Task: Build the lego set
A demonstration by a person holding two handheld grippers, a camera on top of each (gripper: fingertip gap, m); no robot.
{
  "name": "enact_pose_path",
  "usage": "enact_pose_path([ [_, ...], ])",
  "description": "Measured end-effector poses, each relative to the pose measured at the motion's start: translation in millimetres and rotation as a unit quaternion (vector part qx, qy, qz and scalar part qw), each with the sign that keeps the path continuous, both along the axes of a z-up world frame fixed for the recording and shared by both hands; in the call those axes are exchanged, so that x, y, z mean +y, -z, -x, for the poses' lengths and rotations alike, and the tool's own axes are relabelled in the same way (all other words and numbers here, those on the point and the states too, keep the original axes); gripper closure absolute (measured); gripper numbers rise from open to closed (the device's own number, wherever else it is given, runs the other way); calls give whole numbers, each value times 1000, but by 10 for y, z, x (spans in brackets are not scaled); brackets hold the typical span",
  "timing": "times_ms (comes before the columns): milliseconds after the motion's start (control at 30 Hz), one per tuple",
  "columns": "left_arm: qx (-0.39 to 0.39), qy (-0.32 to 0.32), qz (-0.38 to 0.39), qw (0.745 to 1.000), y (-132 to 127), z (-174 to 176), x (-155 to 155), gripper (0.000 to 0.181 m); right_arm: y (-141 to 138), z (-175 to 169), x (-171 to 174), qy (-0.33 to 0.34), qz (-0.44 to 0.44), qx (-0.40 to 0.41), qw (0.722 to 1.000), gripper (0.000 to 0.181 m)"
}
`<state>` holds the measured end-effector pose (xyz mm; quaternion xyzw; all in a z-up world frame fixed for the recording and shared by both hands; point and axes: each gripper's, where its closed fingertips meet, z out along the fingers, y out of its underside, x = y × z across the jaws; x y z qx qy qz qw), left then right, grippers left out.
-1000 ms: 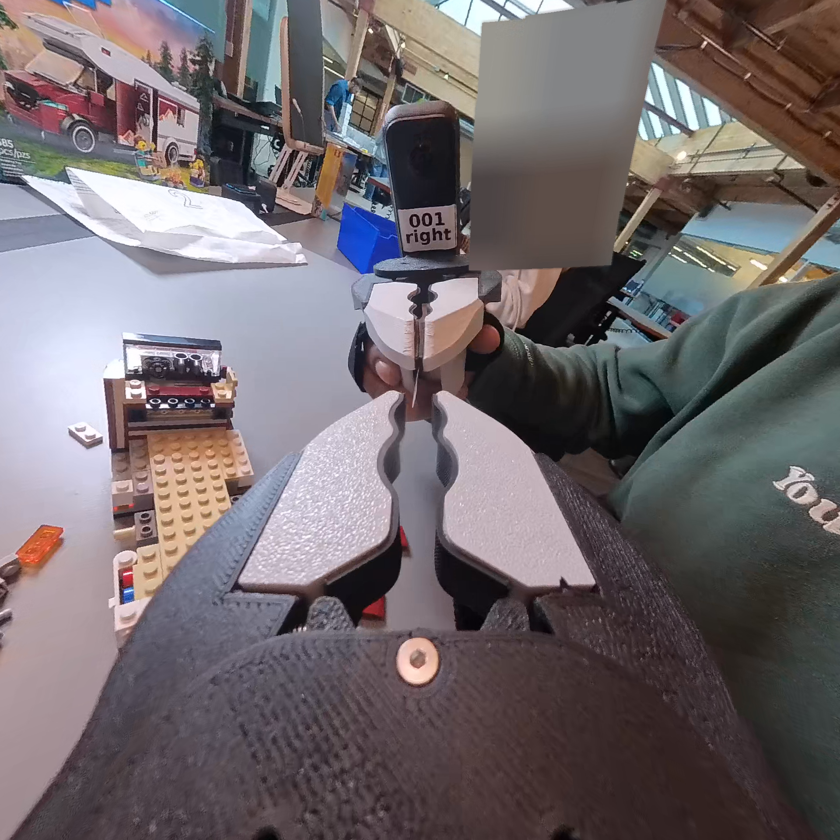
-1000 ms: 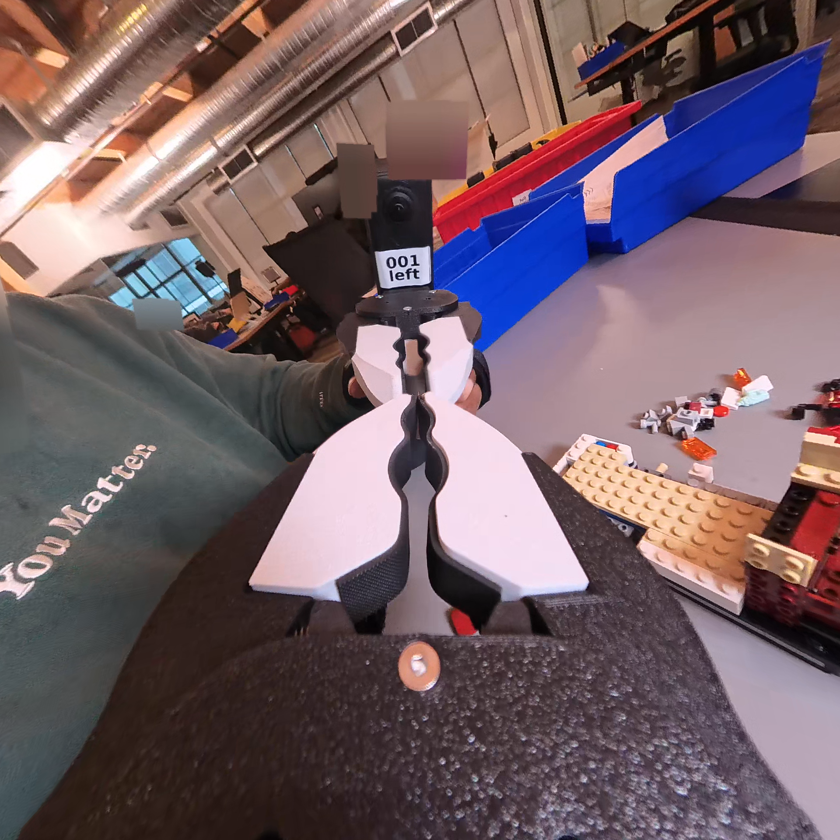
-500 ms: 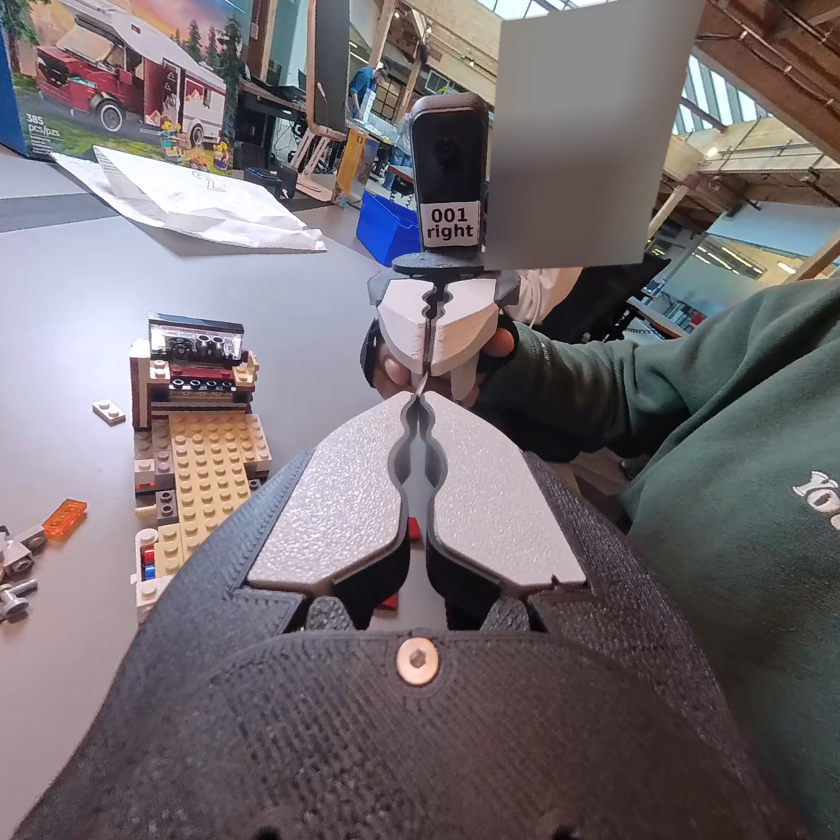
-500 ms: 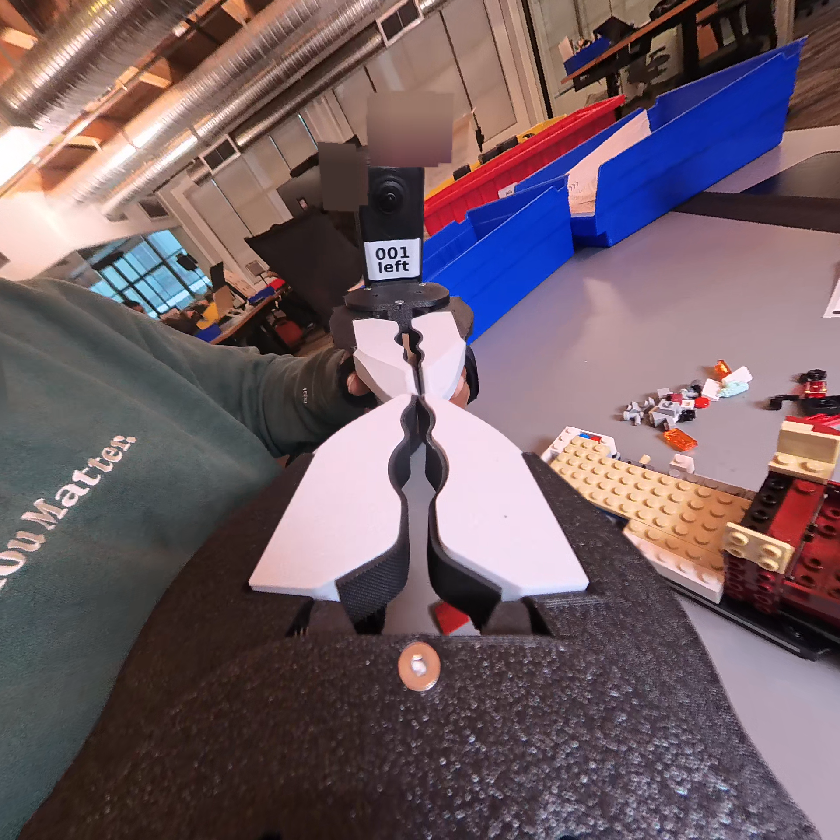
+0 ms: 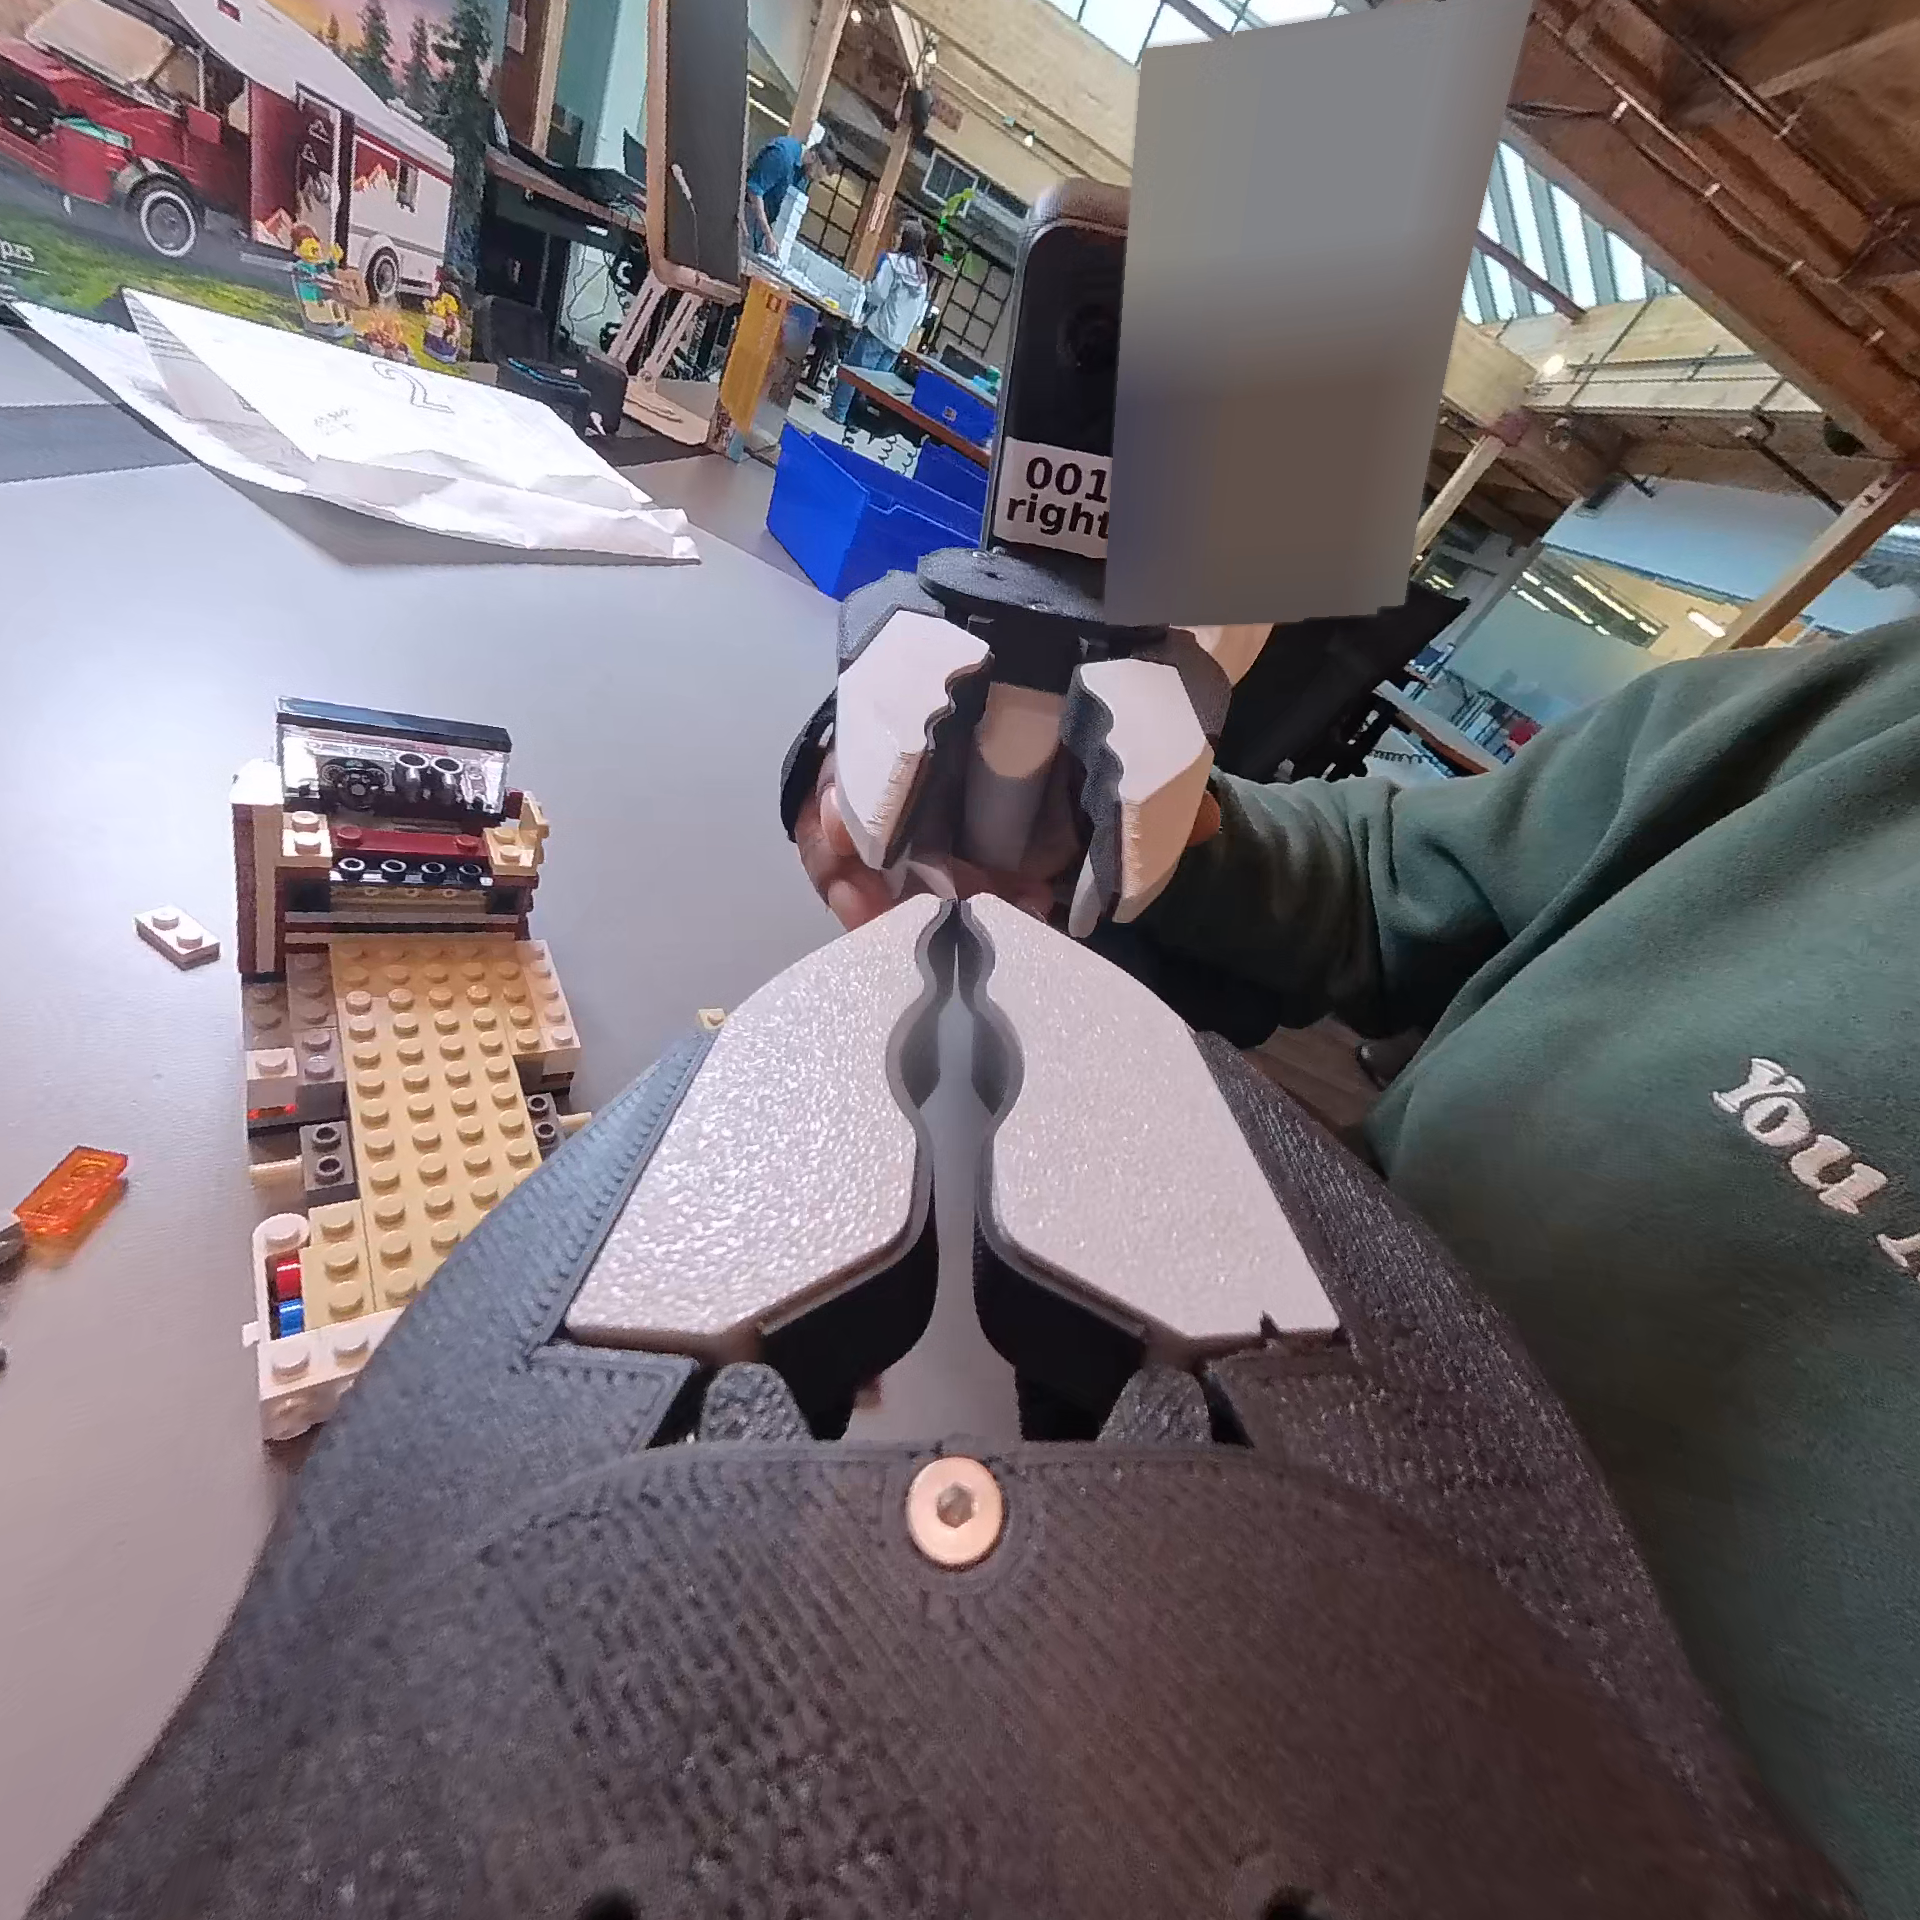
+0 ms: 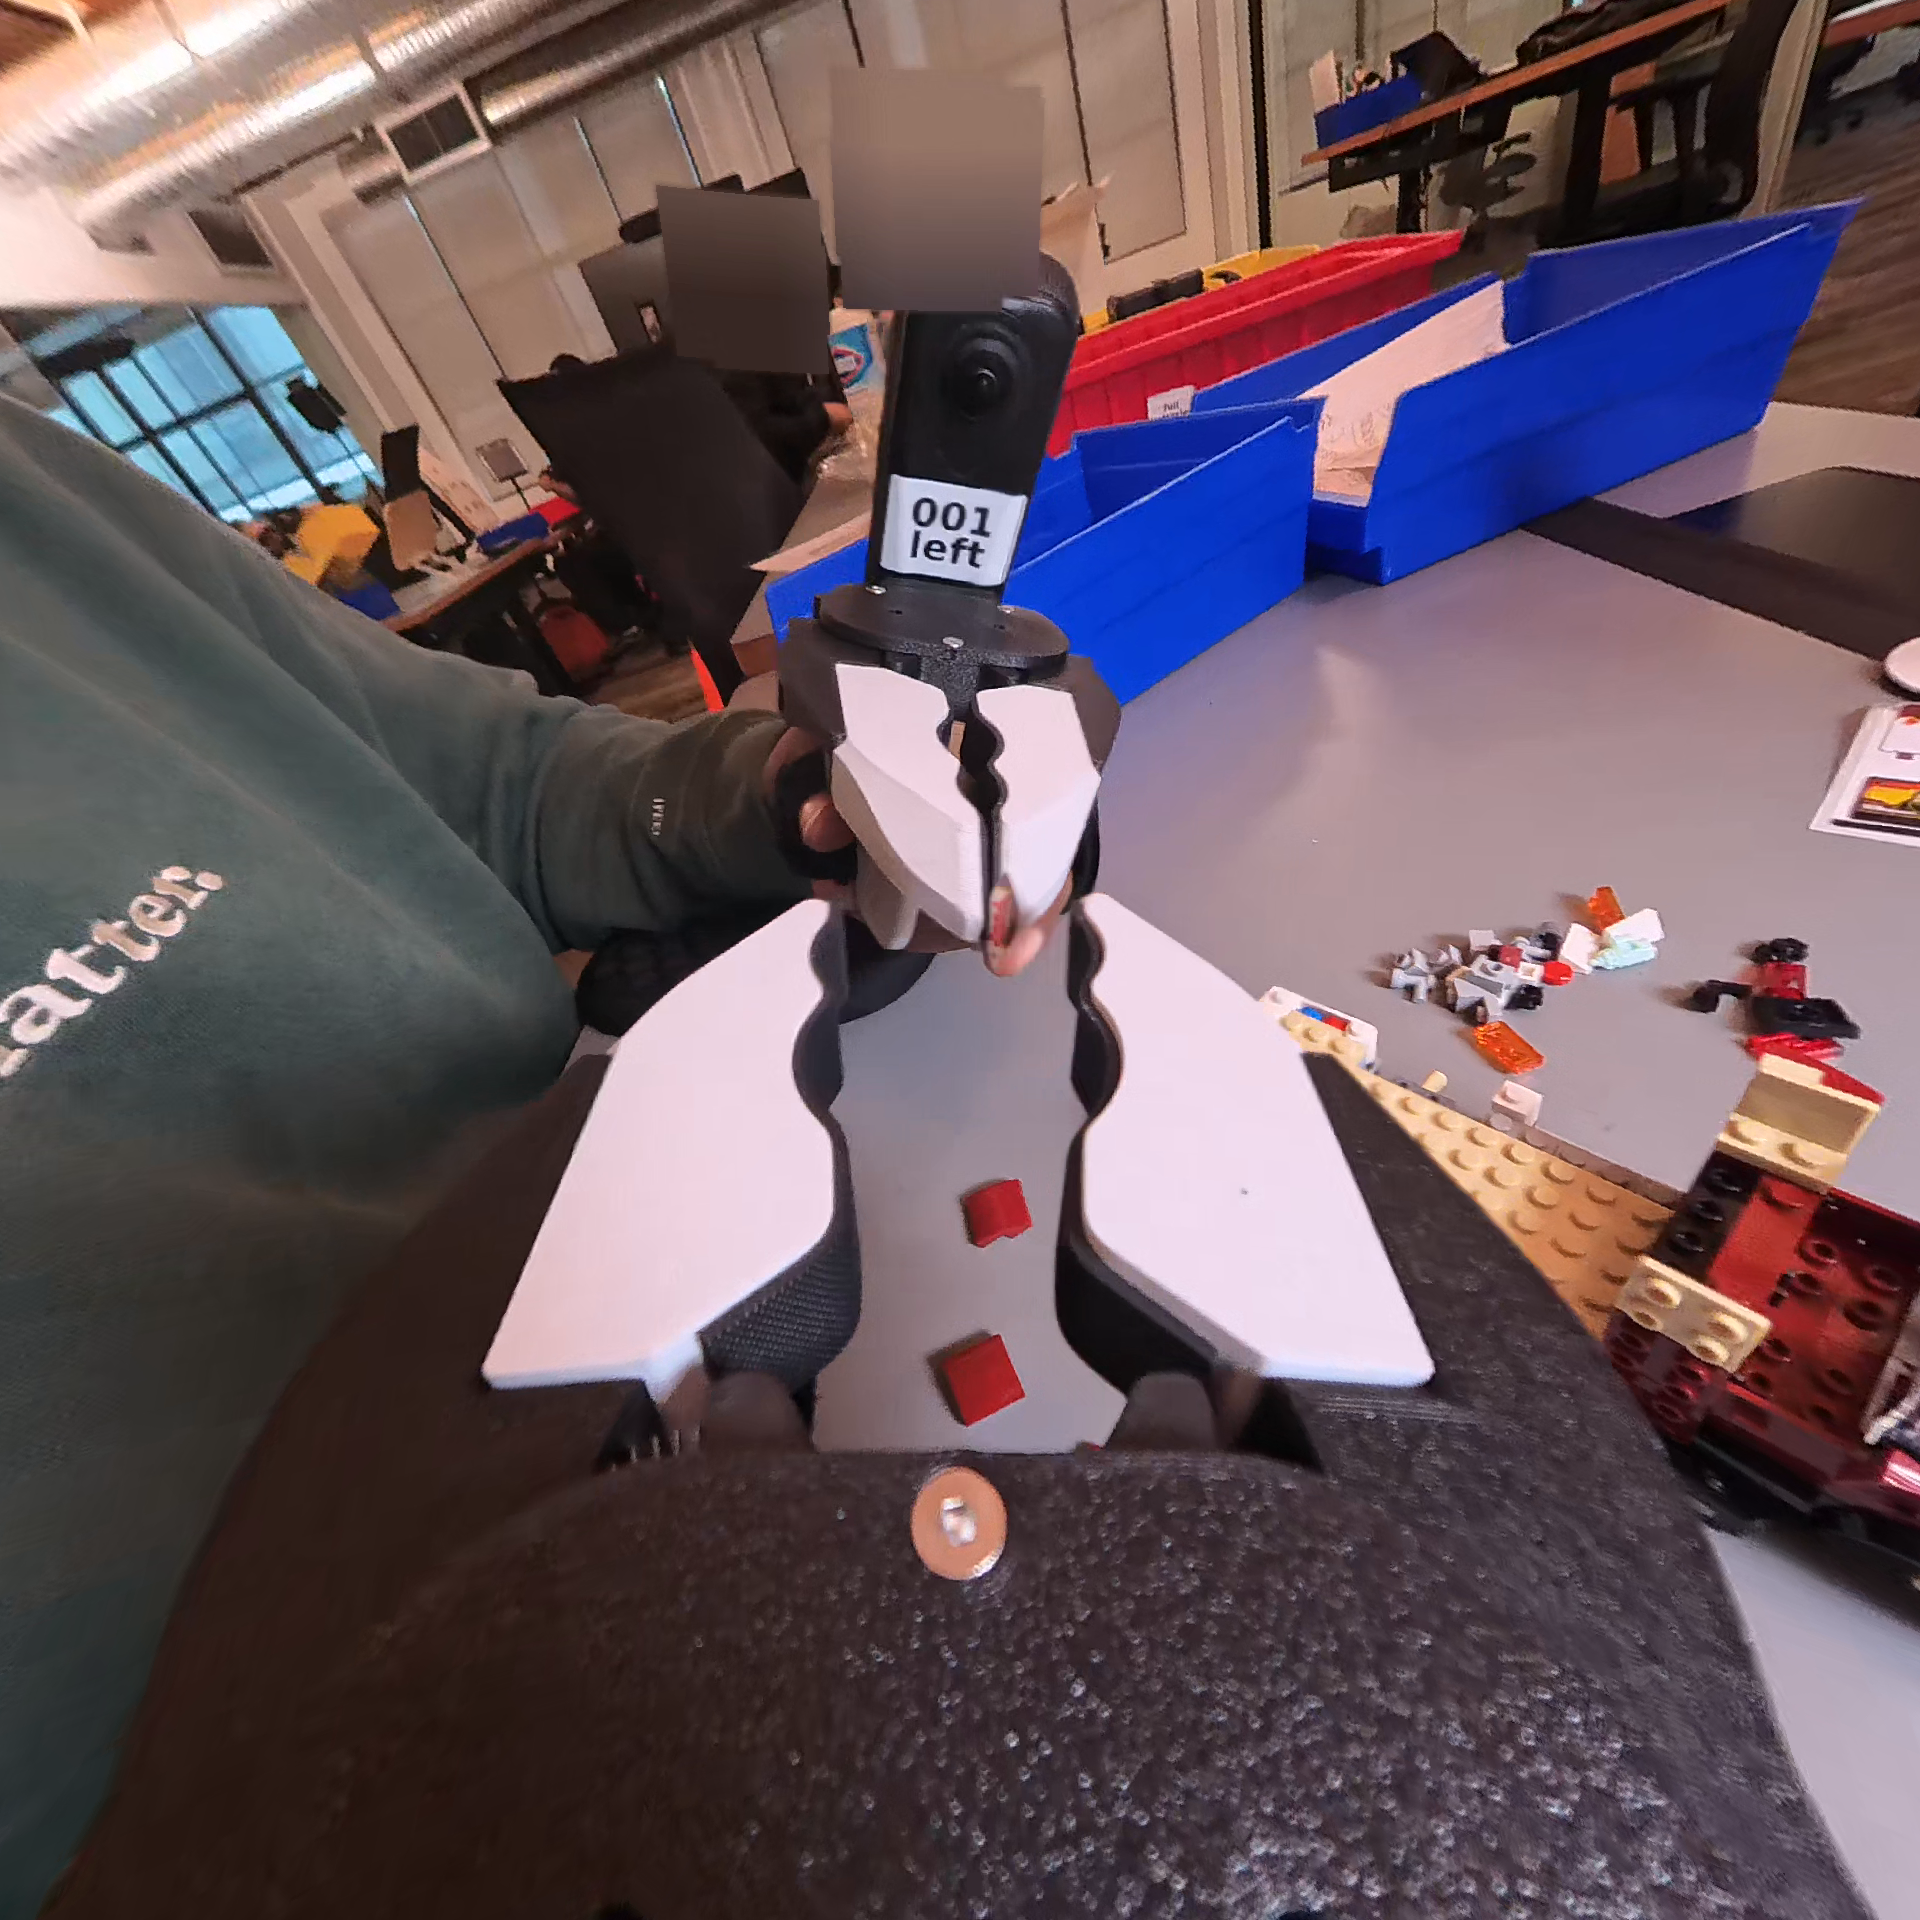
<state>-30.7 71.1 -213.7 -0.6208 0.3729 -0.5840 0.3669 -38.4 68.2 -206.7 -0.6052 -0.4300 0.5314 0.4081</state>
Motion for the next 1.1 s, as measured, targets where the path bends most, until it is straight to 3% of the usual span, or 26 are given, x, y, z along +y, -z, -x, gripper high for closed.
enact_pose_path([
  [133, -9, -6, 17, 1000, -15, 17, 32, 181, 13, -37, 39, 12, -9, -9, 1000, 134],
  [433, -35, 10, 115, 993, 26, 49, 85, 181, 32, -79, 153, 33, 46, 8, 998, 167],
  [1100, -14, 17, 120, 993, 125, 8, 56, 181, 146, -20, 157, 28, 80, -2, 996, 181],
])
